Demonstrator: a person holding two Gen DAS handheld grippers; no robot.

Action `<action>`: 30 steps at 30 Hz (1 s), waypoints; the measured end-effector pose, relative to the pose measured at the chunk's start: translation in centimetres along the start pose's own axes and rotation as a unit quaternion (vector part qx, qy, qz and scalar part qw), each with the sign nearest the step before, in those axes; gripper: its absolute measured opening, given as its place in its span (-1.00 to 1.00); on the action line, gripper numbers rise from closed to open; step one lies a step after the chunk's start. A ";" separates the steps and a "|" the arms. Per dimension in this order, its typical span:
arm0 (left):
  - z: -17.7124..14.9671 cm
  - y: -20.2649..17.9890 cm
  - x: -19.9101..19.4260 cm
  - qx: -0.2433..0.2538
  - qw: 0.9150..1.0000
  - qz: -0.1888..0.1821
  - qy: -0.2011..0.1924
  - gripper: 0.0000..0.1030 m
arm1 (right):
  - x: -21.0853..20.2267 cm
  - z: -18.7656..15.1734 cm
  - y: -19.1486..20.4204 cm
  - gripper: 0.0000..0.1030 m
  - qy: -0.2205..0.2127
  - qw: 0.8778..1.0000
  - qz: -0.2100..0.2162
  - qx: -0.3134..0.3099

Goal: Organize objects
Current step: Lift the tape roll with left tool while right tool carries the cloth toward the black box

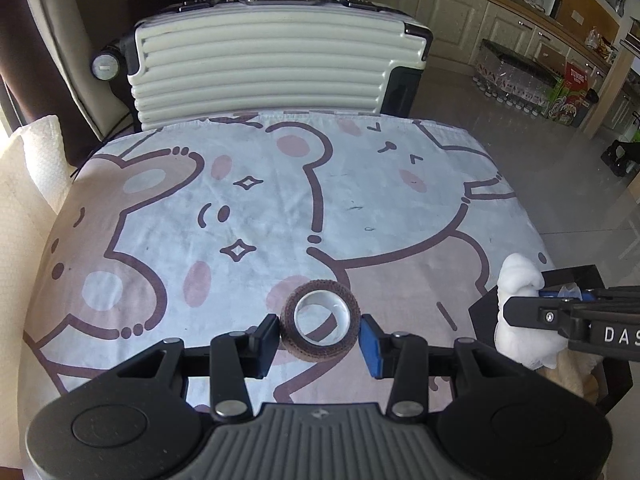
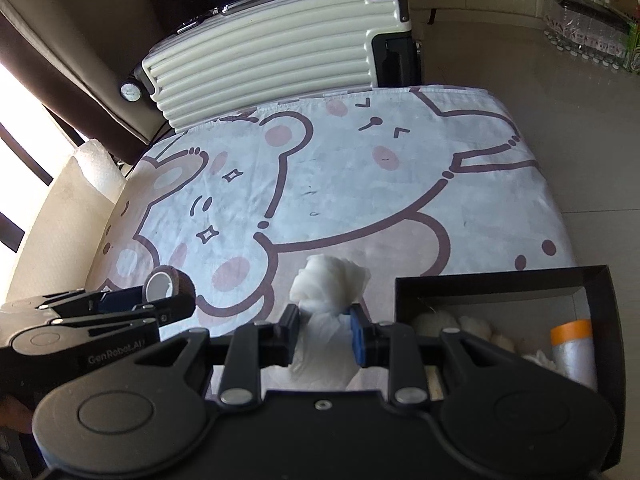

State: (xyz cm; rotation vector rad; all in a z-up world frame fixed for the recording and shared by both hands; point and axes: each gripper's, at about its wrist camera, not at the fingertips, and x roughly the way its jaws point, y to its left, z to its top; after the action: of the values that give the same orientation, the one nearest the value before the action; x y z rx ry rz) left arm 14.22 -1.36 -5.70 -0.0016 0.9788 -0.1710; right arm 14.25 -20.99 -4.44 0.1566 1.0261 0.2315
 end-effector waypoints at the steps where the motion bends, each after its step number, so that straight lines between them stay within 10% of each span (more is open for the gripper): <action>1: -0.1 0.0 -0.4 -0.002 1.000 0.001 -0.003 -0.14 | -0.4 -0.1 0.1 -0.46 -0.005 1.000 -0.001 -0.003; 30: -2.1 0.1 -7.6 -0.028 0.998 0.045 -0.045 -0.13 | -6.4 -2.4 3.0 -0.46 -0.083 0.992 -0.029 -0.087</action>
State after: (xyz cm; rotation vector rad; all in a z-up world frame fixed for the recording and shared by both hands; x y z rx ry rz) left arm 8.42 0.03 -0.62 -0.0165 0.8918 -0.0607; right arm 8.59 -19.73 0.36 -0.0123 0.8400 0.2488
